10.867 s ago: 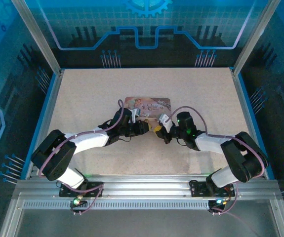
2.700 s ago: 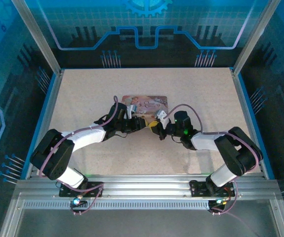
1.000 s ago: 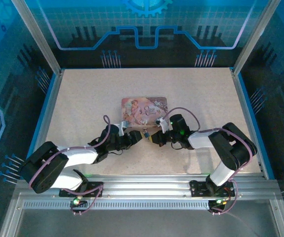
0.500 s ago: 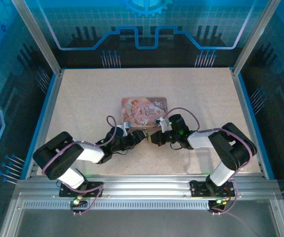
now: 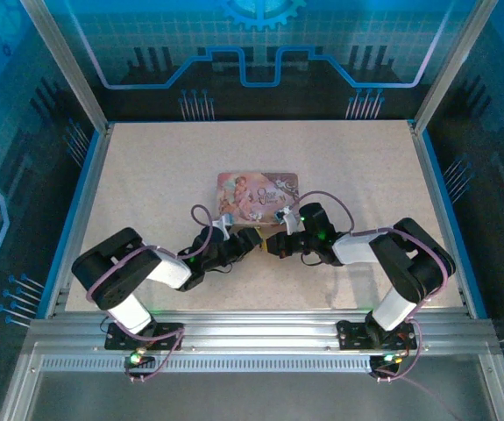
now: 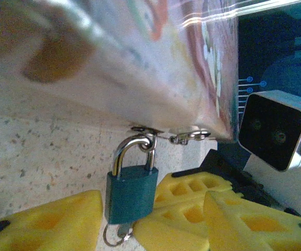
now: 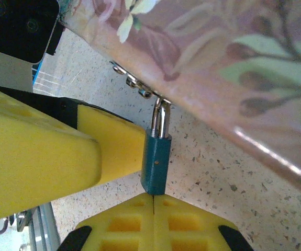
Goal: Unlock the padlock with the key
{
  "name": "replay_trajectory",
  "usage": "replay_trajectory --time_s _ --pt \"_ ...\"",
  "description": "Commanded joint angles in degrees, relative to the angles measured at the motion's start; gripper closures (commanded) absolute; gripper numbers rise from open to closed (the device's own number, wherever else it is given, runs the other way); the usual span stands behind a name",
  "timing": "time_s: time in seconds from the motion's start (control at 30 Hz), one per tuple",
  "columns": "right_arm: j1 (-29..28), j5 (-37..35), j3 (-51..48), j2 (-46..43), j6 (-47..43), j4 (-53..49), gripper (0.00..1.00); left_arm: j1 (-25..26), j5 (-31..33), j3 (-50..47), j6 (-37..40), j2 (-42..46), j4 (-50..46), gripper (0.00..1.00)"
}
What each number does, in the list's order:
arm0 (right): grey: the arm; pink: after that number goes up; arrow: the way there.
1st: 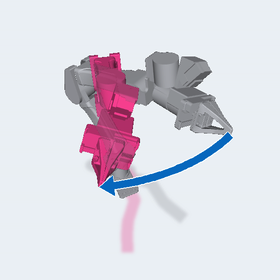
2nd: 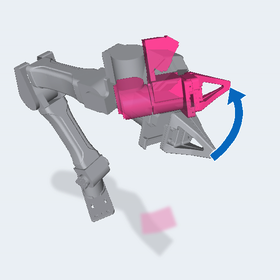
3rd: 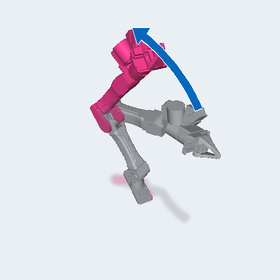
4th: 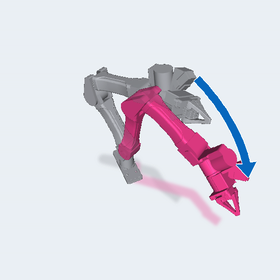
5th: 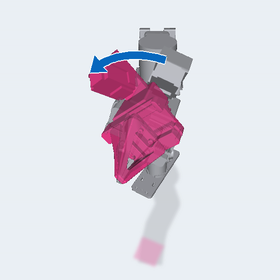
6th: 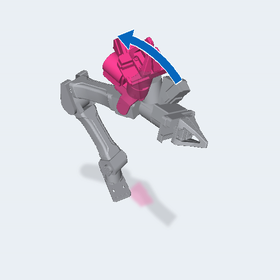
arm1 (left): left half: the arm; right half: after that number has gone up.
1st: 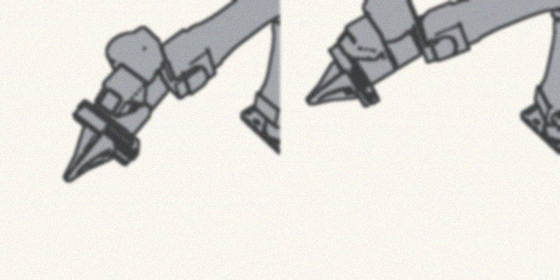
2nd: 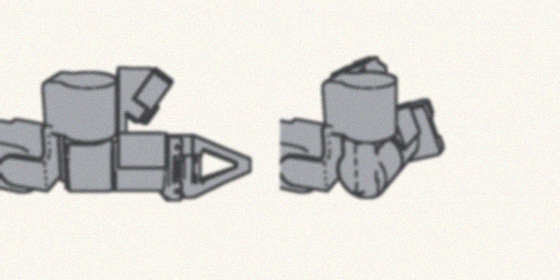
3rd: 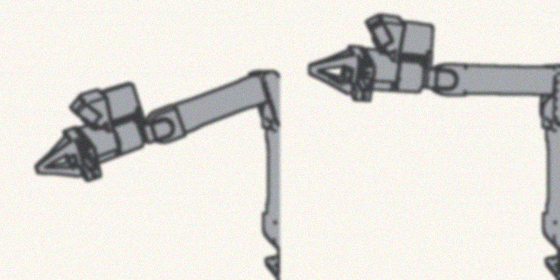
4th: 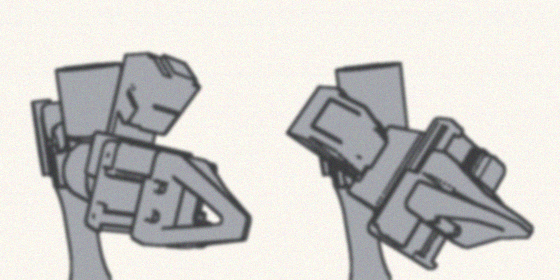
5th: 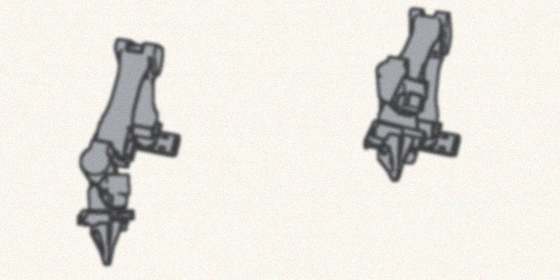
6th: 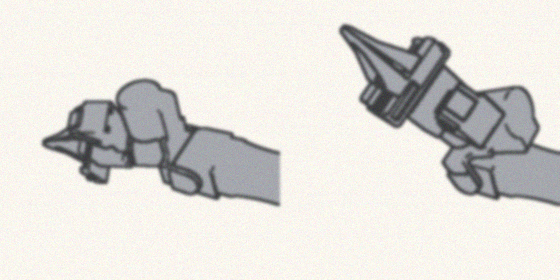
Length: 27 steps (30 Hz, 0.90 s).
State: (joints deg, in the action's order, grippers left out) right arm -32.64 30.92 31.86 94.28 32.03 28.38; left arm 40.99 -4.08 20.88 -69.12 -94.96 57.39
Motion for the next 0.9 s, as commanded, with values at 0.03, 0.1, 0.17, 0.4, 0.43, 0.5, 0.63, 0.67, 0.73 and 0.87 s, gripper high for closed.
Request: replay_trajectory --time_s 0.03,0.1,0.17,0.4,0.43,0.5,0.63,0.67,0.73,0.87 --pt "-1.33 2.45 0.05 -0.24 2.1 3.01 1.0 1.12 -0.08 0.82 -2.78 -3.18 2.09 0.5" --pt "-1.33 2.63 -0.05 -0.33 2.57 3.38 1.0 1.25 -0.18 1.21 -2.75 -3.57 1.98 0.51" --pt "-1.33 2.73 -0.05 -0.26 3.23 3.65 1.0 1.35 -0.56 1.6 -2.82 -4.24 2.27 0.52" --pt "-1.32 2.8 -0.13 0.29 5.79 5.51 1.0 1.85 -1.65 2.23 -4.28 -6.96 4.09 0.51" --pt "-1.3 2.7 -0.13 0.4 6.09 5.67 1.0 1.96 -1.7 2.16 -4.52 -7.23 4.45 0.51" --pt "-1.35 2.74 0.04 0.51 6.11 5.72 1.0 2.03 -1.81 2.17 -4.85 -7.76 5.15 0.57" --pt "-1.28 2.47 -0.12 0.73 6.06 5.55 1.0 2.06 -1.52 1.94 -4.83 -7.57 5.26 0.66" --pt "-1.28 2.36 -0.2 0.73 6.14 5.68 1.0 2.03 -1.31 1.81 -4.66 -7.36 5.04 0.67" --pt "-1.07 2.23 -0.43 0.73 6.05 5.55 1.0 1.99 -0.91 1.64 -4.31 -6.59 4.04 0.72" --pt "-0.85 2.3 -0.52 0.82 6.19 5.66 1.0 2.07 -0.58 1.69 -3.99 -5.64 3.37 0.8"
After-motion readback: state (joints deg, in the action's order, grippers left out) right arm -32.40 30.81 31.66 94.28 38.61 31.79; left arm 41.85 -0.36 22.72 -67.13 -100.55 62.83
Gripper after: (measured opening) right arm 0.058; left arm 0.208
